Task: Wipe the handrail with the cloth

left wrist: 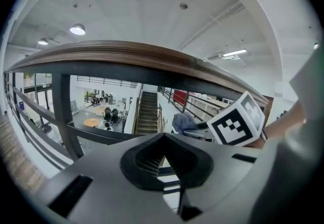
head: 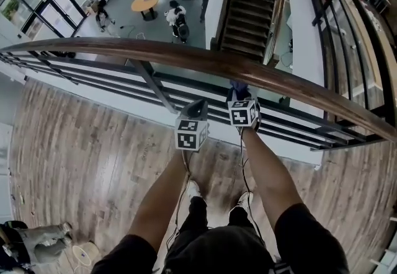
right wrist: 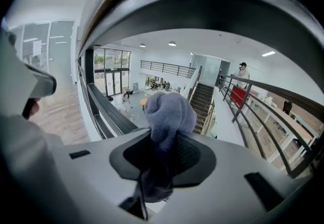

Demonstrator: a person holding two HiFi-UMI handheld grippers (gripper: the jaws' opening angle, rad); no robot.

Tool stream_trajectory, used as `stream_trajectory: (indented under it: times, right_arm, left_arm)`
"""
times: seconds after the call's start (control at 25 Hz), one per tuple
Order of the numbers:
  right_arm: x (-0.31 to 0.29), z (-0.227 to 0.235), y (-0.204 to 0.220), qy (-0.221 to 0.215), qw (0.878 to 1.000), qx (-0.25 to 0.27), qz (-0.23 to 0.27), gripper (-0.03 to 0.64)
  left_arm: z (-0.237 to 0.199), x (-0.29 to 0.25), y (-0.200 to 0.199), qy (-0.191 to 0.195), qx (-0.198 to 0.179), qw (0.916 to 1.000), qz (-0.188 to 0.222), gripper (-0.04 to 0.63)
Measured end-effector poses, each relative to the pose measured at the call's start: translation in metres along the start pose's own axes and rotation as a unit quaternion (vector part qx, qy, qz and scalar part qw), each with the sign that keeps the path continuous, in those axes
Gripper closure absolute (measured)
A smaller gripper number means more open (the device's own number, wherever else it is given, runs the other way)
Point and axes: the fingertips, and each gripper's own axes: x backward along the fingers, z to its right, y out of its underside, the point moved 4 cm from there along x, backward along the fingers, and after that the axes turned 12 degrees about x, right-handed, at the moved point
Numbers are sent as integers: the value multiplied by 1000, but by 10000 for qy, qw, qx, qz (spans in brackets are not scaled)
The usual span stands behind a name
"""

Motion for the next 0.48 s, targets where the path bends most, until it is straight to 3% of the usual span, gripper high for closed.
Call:
stream_trajectory:
  times: [0.48]
  right_arm:
    - [57,125,99,299,9994,-149,-71,514]
  left_arm:
    - [160,-56,30,485,-84,9980,-409,597]
